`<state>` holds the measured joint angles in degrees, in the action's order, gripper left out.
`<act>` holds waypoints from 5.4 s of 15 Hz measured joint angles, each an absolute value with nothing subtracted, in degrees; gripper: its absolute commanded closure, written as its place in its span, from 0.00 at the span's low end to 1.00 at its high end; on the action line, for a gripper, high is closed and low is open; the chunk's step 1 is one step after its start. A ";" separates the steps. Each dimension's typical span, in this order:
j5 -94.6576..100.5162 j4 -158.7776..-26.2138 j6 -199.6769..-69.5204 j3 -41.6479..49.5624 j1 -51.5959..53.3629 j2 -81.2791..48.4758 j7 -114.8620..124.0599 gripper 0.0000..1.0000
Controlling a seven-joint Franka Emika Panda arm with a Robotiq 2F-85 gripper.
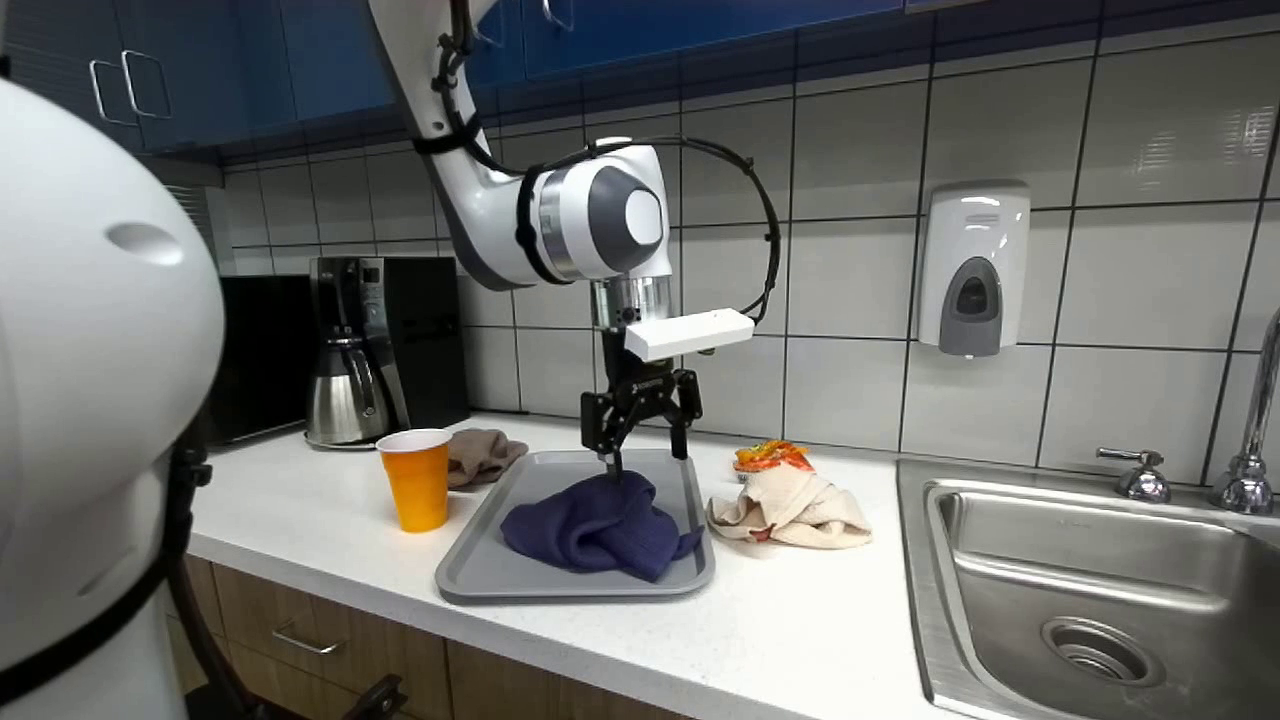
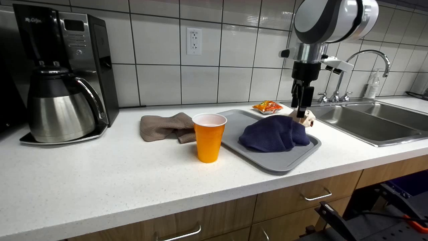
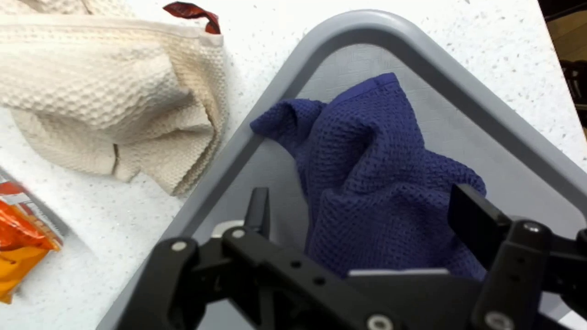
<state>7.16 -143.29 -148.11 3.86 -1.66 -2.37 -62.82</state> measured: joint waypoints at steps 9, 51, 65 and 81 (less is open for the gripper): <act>6.95 -141.78 -142.44 6.08 -3.84 -1.06 -49.58 0.00; -0.48 -125.39 -143.16 8.16 -7.58 -13.32 -23.88 0.00; -0.10 -115.94 -145.14 8.33 -9.42 -24.71 -15.25 0.00; 4.63 -110.17 -145.85 9.63 -9.02 -33.18 -6.35 0.00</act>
<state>4.63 -110.17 -145.85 9.63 -9.02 -33.18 -6.35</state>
